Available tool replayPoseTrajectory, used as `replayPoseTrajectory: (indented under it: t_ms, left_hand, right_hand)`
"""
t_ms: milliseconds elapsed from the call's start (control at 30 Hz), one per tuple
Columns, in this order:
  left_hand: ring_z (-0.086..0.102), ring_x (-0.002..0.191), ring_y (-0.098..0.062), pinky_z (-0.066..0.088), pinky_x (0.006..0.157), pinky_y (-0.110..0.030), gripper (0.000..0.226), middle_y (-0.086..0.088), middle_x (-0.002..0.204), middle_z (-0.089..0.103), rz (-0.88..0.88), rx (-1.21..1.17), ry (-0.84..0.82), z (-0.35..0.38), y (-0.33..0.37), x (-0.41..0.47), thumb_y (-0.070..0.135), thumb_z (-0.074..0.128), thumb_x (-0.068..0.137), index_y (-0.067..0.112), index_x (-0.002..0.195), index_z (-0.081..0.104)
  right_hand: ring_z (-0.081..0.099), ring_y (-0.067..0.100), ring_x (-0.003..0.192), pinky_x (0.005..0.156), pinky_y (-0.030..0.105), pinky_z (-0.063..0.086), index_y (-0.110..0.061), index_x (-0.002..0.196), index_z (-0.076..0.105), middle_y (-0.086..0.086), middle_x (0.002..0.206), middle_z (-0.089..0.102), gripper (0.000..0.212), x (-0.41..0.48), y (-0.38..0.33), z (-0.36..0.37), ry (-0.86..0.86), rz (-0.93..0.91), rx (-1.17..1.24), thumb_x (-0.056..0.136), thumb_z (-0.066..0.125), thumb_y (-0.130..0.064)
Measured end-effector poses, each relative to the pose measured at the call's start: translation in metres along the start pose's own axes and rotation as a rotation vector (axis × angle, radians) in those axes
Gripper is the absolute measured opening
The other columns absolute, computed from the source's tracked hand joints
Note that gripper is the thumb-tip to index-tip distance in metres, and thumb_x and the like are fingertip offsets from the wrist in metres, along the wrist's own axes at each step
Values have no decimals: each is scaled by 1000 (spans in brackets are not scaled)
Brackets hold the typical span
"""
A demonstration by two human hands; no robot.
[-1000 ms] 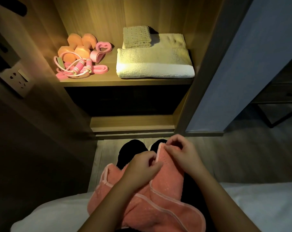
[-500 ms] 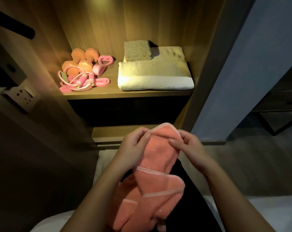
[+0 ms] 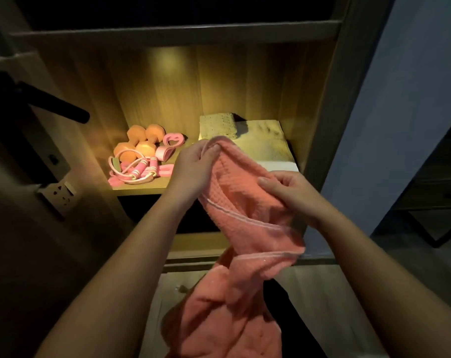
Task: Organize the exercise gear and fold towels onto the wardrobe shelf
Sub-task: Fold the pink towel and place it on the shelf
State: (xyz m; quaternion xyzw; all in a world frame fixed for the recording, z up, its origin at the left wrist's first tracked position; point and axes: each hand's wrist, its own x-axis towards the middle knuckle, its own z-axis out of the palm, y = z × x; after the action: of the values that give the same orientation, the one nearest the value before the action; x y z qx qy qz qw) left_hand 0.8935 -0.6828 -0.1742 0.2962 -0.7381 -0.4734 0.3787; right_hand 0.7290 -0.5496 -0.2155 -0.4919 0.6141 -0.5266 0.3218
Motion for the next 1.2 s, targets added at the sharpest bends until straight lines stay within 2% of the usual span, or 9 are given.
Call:
replayPoseTrajectory:
  t_ms: [100, 200, 333, 533, 733, 867, 933, 1067, 1200]
  left_hand:
    - [61, 77, -11, 47, 66, -27, 23, 9, 80, 66, 58, 25, 63, -15, 11, 24, 28, 50, 101, 31, 86, 67]
    - [58, 78, -14, 44, 69, -32, 27, 7, 81, 63, 86, 52, 75, -29, 23, 46, 28, 49, 100, 34, 83, 68]
    - [56, 77, -5, 42, 63, -18, 26, 15, 81, 62, 184, 182, 137, -46, 48, 70, 24, 49, 100, 33, 85, 68]
    - [55, 83, -2, 44, 66, -24, 22, 14, 89, 63, 248, 283, 135, -53, 82, 88, 28, 47, 102, 30, 94, 68]
    - [52, 76, -10, 40, 64, -27, 23, 0, 85, 61, 405, 338, -89, -31, 111, 88, 17, 50, 100, 4, 98, 69]
    - [51, 70, -9, 40, 61, -27, 19, 3, 75, 58, 411, 433, -122, -26, 113, 86, 16, 54, 97, 6, 87, 66]
    - [53, 68, -11, 42, 60, -27, 22, 0, 75, 61, 359, 424, -133, -30, 110, 85, 23, 58, 96, 5, 85, 66]
    - [65, 68, -10, 49, 53, -20, 26, 4, 77, 67, 202, 404, -205, -39, 97, 82, 39, 61, 93, 18, 81, 70]
    - [67, 73, -10, 52, 55, -18, 23, 5, 81, 67, 278, 403, -202, -36, 94, 82, 42, 57, 95, 27, 82, 69]
  right_hand:
    - [43, -2, 53, 51, 15, 34, -27, 57, 63, -19, 57, 49, 33, 7, -6, -16, 13, -17, -65, 85, 63, -45]
    - [57, 8, 65, 65, 29, 44, -13, 78, 72, -7, 70, 63, 42, 12, -15, -32, -20, 35, -181, 76, 67, -54]
    - [71, 20, 81, 76, 40, 57, -15, 90, 77, 4, 88, 75, 32, 26, -26, -51, -65, 98, -428, 80, 74, -45]
    - [70, 19, 88, 80, 34, 59, -13, 95, 75, 5, 98, 72, 33, 49, -61, -73, -98, 108, -581, 84, 71, -44]
    - [66, 13, 102, 85, 34, 57, -23, 120, 60, -4, 114, 66, 59, 62, -113, -46, -129, -43, -347, 75, 65, -61]
    - [67, 22, 91, 82, 34, 58, -14, 92, 63, 6, 94, 66, 10, 70, -139, -36, 19, -197, -223, 95, 60, -24]
    - [63, 21, 85, 80, 36, 57, -13, 87, 60, 7, 87, 62, 12, 71, -144, -36, 102, -202, -148, 98, 55, -16]
    - [59, 13, 74, 62, 23, 50, -14, 94, 57, 6, 87, 57, 15, 70, -143, -38, 209, -118, -22, 103, 46, -19]
    - [69, 8, 82, 63, 17, 53, -27, 112, 67, -1, 99, 69, 24, 65, -138, -34, 16, -108, -184, 94, 58, -41]
